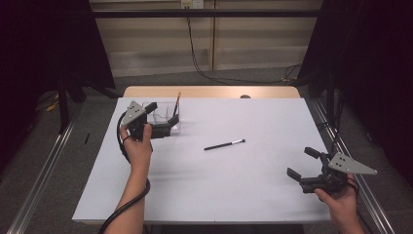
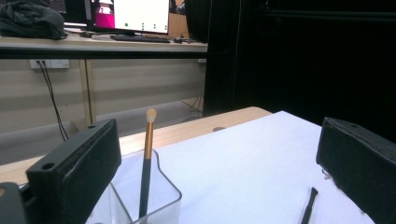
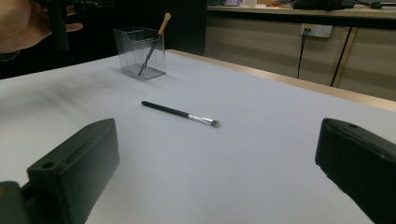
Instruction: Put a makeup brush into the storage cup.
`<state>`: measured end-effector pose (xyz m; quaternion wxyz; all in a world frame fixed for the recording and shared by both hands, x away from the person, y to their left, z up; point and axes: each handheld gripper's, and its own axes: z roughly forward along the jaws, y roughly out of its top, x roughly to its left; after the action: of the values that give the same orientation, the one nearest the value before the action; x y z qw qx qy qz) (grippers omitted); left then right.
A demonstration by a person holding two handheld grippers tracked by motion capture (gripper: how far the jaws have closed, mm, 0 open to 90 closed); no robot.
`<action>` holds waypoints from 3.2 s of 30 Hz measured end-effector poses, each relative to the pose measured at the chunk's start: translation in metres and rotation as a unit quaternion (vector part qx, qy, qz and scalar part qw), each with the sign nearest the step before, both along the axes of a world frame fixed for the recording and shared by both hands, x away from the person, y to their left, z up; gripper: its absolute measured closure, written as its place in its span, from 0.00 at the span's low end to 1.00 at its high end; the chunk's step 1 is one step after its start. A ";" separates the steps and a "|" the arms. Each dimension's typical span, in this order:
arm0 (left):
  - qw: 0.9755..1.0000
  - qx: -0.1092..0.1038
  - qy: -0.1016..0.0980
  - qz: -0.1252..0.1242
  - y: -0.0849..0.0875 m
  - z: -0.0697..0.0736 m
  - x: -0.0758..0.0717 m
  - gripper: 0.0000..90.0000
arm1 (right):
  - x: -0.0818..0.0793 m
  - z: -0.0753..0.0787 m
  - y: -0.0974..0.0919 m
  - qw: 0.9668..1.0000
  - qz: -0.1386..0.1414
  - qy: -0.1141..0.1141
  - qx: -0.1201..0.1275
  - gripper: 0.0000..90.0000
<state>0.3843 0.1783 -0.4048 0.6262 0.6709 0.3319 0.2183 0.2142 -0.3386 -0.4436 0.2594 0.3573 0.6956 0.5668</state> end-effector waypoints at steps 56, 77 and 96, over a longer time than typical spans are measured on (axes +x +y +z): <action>0.999 0.022 -0.026 -0.041 0.061 -0.011 -0.063 0.00 | -0.002 0.000 0.005 1.000 0.002 -0.003 -0.007 0.00; 0.998 0.040 -0.014 -0.053 0.092 -0.022 -0.089 0.00 | -0.001 0.000 0.005 1.000 0.001 -0.004 -0.007 0.00; 0.998 0.044 -0.025 -0.046 0.116 -0.026 -0.106 0.00 | 0.004 -0.001 0.008 1.000 0.005 -0.004 -0.007 0.00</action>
<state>0.2784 0.2943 -0.4306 0.6132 0.7069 0.2752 0.2203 0.2181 -0.3306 -0.4446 0.2614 0.3497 0.7005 0.5646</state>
